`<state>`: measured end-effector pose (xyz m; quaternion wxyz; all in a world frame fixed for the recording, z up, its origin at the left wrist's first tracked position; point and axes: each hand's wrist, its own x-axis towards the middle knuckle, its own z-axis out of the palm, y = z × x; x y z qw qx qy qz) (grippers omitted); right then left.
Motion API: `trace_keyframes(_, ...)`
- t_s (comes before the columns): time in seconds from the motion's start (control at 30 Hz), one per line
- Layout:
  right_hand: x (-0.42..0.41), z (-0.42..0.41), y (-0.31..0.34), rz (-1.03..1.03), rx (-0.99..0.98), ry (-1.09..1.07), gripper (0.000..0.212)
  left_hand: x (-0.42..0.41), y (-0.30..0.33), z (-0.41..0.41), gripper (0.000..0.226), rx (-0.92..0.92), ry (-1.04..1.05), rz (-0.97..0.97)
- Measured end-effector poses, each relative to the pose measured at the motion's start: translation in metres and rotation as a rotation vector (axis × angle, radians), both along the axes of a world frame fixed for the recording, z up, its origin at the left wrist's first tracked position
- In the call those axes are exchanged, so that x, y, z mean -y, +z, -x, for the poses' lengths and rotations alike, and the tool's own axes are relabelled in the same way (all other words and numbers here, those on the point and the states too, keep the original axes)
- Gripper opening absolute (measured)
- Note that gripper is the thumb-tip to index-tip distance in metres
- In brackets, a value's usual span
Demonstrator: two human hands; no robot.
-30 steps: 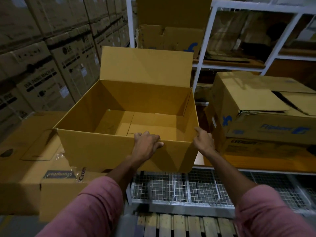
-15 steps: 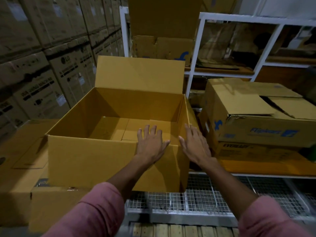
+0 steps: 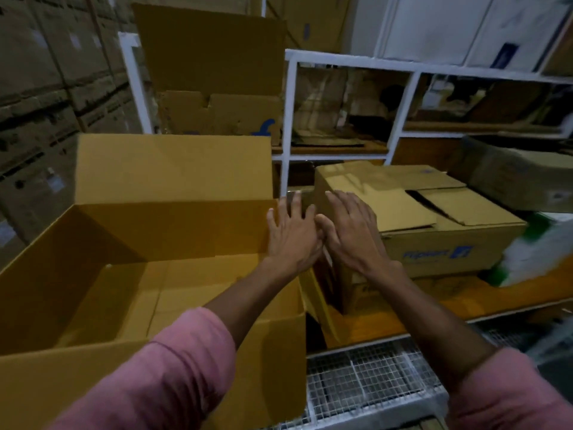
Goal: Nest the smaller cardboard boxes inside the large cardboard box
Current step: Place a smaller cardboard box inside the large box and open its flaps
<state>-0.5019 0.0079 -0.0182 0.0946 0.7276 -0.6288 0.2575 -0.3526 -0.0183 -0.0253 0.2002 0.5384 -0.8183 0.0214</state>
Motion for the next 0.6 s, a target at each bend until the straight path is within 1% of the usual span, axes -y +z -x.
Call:
trace_keyframes(0.27,0.029,0.072,0.002,-0.014,0.002,-0.163,0.073,0.037,0.016,0.054,0.064,0.013,-0.142,-0.050)
trace_keyframes(0.47,0.063,0.133,0.009,-0.056,0.026,-0.191,0.079,0.066,0.026,0.102,0.068,0.033,-0.131,-0.108)
trace_keyframes(0.6,0.097,0.179,0.011,-0.157,0.042,-0.197,0.085,0.091,0.028,0.134,0.072,0.043,-0.093,-0.161)
